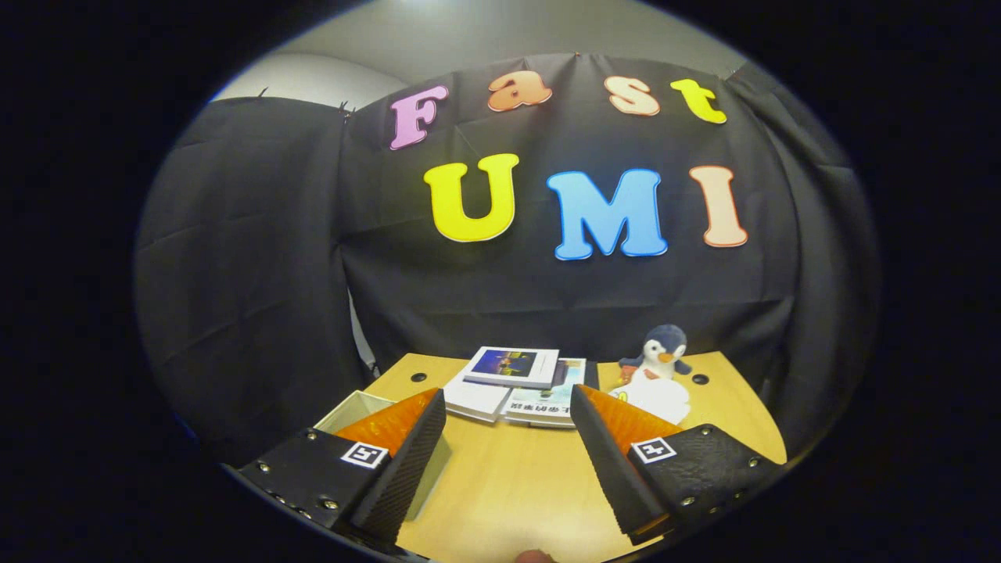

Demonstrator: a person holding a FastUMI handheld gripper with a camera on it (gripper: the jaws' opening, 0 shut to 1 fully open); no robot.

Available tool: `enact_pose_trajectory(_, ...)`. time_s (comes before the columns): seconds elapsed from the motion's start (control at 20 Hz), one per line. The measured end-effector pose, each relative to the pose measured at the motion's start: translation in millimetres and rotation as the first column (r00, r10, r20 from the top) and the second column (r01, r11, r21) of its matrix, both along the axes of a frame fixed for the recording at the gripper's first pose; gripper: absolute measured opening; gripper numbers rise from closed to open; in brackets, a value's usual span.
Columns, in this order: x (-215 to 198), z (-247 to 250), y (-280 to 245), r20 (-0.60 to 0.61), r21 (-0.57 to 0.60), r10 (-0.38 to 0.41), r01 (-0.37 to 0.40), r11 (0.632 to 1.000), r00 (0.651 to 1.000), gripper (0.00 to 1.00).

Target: Open the storage box then place both shoes into the box .Put the left shoe in first, then the right shoe, with the right side of both shoes facing outward in a uniform manner.

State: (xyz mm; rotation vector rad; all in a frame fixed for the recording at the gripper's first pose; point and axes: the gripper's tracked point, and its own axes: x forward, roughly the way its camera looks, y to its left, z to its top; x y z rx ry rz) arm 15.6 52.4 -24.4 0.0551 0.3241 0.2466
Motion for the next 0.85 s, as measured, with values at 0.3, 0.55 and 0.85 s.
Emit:
enact_pose_trajectory(0.3,-8.9,14.5,-54.4,0.082,0.005,-0.087,0.087,0.996,0.993,0.97)
enact_pose_trajectory(0.55,-9.1,45.1,-87.1,0.172,-0.008,-0.14,0.143,0.99,0.975,0.97)
enact_pose_trajectory(0.85,-6.1,57.0,-99.2,0.197,-0.016,-0.17,0.177,0.984,0.965,0.97)
